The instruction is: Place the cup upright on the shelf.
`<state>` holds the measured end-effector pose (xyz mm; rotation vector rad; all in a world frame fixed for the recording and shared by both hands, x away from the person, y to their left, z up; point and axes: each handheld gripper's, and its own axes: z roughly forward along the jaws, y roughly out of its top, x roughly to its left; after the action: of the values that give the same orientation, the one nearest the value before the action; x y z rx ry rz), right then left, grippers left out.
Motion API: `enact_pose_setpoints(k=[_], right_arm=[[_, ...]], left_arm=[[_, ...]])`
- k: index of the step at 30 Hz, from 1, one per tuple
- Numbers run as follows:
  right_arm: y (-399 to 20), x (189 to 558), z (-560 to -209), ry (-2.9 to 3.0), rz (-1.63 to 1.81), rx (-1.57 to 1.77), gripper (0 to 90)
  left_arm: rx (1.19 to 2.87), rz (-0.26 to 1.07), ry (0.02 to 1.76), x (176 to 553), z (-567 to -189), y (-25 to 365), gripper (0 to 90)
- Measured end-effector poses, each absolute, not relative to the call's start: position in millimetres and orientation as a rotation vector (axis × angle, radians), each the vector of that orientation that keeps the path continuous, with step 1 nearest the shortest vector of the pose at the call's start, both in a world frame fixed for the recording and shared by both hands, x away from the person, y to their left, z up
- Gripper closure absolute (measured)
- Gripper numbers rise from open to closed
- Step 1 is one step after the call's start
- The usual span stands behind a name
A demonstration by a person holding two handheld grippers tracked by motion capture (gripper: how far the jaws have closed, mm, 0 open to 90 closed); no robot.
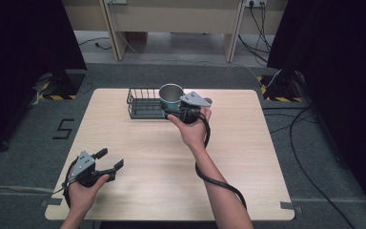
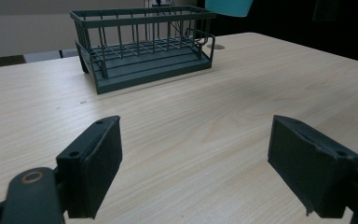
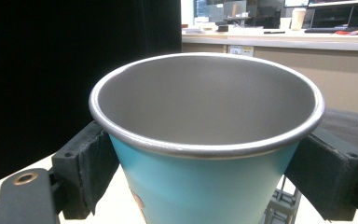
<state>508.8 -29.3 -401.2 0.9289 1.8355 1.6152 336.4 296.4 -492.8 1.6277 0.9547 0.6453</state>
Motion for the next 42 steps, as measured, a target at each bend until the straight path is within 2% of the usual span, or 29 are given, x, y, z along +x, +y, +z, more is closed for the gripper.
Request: enact_pose_setpoints(k=[13,24,42], right_arm=[[-14.5,535.8,-390.0,1.827,1.609,0.931,15.5],[-2.4,568.8,-391.6,1.834,1.587,0.98,15.5],[17.5,599.3,-393.1,1.848,1.551,1.032,15.4]], left_arm=[[1.628,0.64,0.955,337.4,-493.6,296.3,17.3],[1.628,0.635,0.956,338.3,-494.0,296.8,17.3],[1.628,0.634,0.952,338.0,-493.5,297.5,17.3]])
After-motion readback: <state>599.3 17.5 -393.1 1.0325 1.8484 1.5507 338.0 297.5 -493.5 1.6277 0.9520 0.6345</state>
